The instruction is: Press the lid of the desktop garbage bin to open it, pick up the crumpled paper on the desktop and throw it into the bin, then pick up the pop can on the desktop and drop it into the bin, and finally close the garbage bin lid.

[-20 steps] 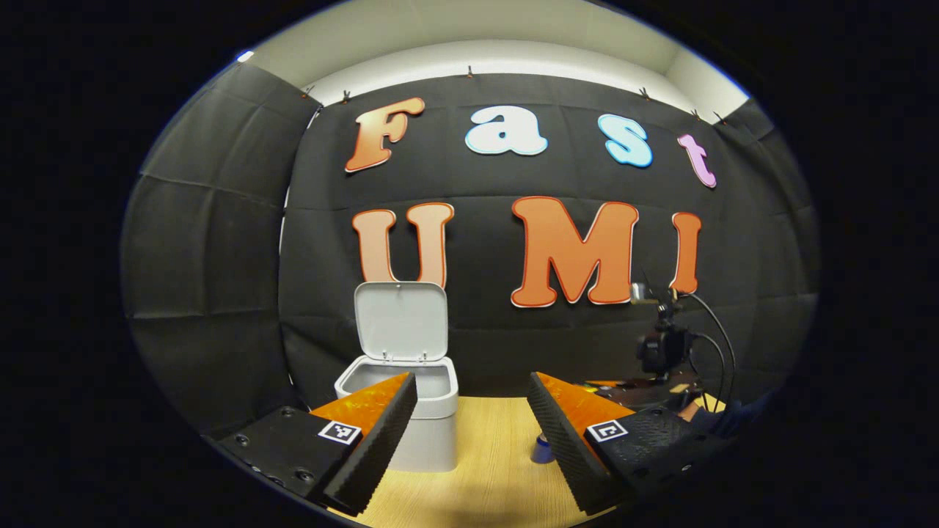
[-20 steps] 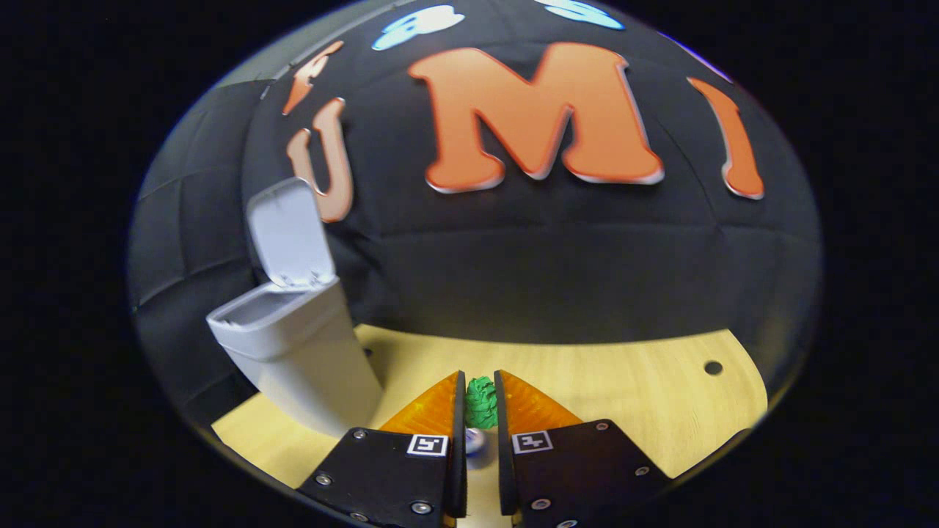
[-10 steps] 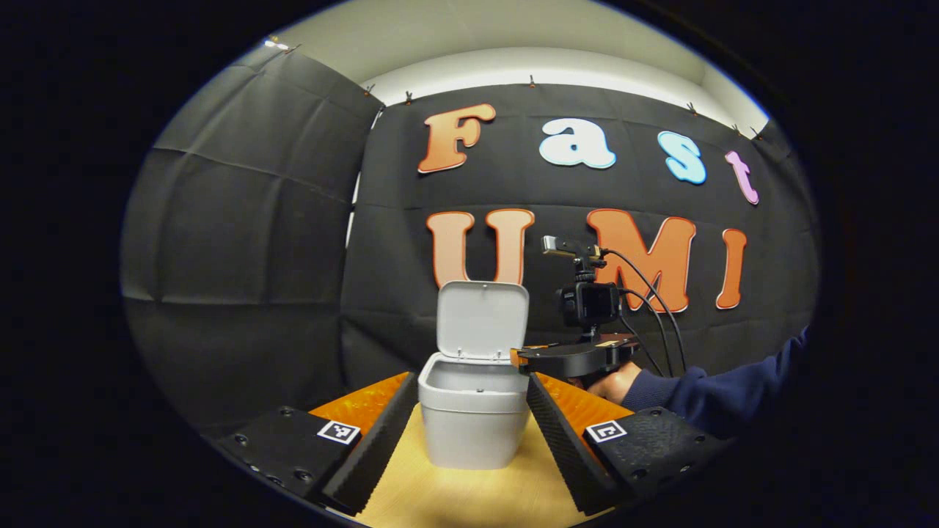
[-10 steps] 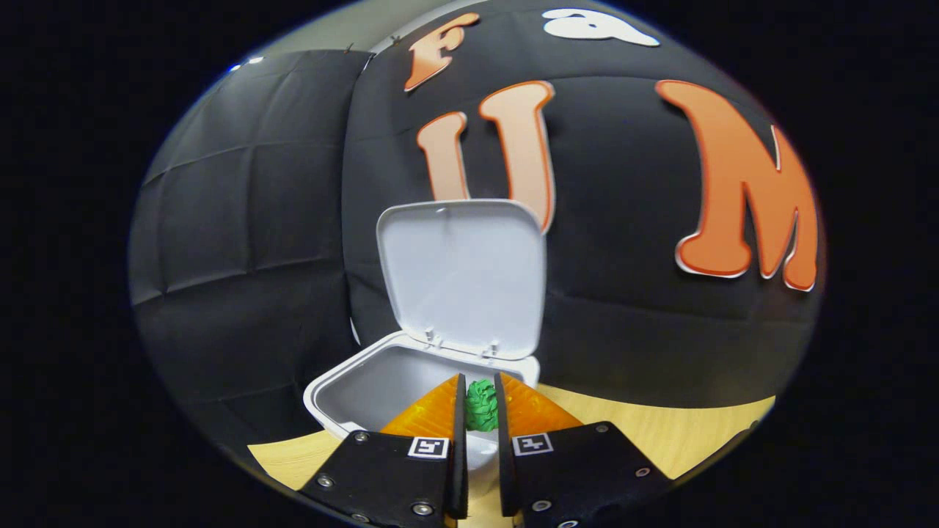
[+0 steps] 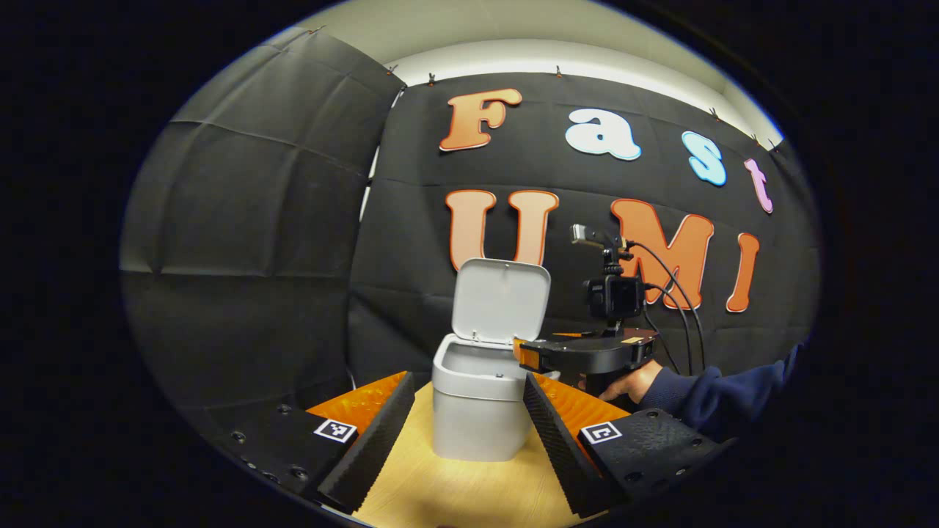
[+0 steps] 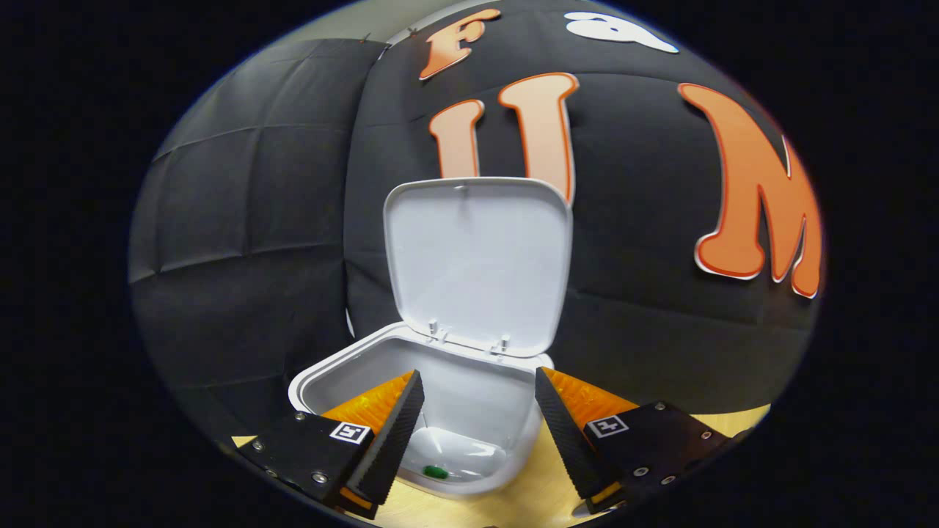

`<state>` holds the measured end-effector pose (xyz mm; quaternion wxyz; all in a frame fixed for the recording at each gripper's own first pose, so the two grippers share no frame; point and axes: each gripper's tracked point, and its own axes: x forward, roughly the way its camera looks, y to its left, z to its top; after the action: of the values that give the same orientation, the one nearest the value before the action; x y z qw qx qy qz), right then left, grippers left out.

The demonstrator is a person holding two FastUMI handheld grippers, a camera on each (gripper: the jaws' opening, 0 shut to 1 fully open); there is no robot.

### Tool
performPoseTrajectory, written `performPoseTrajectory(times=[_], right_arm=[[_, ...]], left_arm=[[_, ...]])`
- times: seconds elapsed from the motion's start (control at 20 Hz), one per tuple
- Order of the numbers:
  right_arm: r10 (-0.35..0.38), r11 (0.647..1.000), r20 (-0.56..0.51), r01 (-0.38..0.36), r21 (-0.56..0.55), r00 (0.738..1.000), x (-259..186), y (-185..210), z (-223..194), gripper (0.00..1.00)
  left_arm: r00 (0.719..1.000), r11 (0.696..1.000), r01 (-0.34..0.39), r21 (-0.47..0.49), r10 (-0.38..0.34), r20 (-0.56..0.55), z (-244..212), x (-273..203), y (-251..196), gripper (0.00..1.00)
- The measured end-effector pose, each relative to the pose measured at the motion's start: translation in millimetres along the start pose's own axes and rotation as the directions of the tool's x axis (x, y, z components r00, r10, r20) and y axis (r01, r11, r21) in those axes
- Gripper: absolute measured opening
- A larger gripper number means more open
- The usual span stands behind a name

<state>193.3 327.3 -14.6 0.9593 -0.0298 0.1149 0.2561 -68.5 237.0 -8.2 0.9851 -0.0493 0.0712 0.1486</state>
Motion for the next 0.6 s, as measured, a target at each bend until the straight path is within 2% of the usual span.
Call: performPoseTrajectory(times=[0.15,0.3,0.4,0.5,0.6], right_arm=[[-0.097,0.995,0.069,0.095,0.033,0.993,-62.5,-63.7,-0.3,0.94],[-0.270,0.963,0.075,0.268,0.036,0.960,-139.8,-153.6,-33.7,0.94],[-0.394,0.918,0.035,0.392,0.052,0.918,-191.0,-211.0,-59.0,0.94],[-0.489,0.870,0.008,0.486,0.086,0.872,-244.7,-256.5,-77.9,0.94],[-0.576,0.814,0.004,0.573,0.090,0.817,-288.8,-291.4,-93.4,0.94]], left_arm=[[0.993,0.993,0.114,0.017,-0.114,-0.012,-24.7,14.4,-53.1,0.95],[0.969,0.968,0.246,0.048,-0.245,-0.026,-52.6,26.6,-114.7,0.95],[0.947,0.945,0.320,0.065,-0.317,-0.054,-73.0,34.1,-153.9,0.95],[0.922,0.922,0.384,0.046,-0.379,-0.082,-95.1,37.3,-191.8,0.95],[0.905,0.907,0.418,0.047,-0.410,-0.116,-118.9,44.3,-218.6,0.95]])
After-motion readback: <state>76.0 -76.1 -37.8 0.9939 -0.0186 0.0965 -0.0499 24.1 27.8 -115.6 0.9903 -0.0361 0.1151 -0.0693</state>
